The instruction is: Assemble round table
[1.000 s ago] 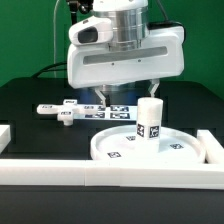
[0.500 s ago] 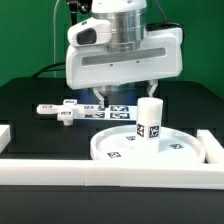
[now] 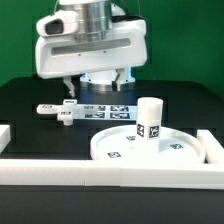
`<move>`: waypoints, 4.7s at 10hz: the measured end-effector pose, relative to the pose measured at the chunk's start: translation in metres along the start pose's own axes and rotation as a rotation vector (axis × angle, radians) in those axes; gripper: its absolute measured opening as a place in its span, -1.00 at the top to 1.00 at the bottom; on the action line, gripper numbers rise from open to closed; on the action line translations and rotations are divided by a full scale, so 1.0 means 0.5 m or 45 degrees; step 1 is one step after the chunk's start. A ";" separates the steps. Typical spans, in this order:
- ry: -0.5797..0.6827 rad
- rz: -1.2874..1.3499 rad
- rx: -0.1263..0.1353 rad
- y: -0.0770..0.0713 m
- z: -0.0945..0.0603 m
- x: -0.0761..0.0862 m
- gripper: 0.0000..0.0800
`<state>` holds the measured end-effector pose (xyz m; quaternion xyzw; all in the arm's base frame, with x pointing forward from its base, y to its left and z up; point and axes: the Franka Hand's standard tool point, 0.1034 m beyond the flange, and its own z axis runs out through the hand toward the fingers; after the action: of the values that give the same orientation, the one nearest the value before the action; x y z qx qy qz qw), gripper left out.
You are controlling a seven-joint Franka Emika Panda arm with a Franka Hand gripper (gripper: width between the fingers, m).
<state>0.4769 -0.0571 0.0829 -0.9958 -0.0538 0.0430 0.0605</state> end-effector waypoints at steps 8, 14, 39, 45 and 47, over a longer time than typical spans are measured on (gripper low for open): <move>0.037 -0.080 -0.037 0.087 0.002 -0.100 -0.62; 0.085 -0.419 -0.124 0.105 0.021 -0.121 -0.62; -0.012 -0.712 -0.157 0.097 0.089 -0.150 -0.62; -0.038 -0.725 -0.152 0.100 0.105 -0.157 -0.62; -0.041 -0.717 -0.150 0.104 0.107 -0.161 -0.62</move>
Offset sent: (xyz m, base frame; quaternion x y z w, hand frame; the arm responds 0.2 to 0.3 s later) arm 0.0000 0.0000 0.0000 0.0000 0.0000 0.0000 1.0000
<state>0.3977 -0.1114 0.0297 -0.9426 -0.3317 0.0372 0.0112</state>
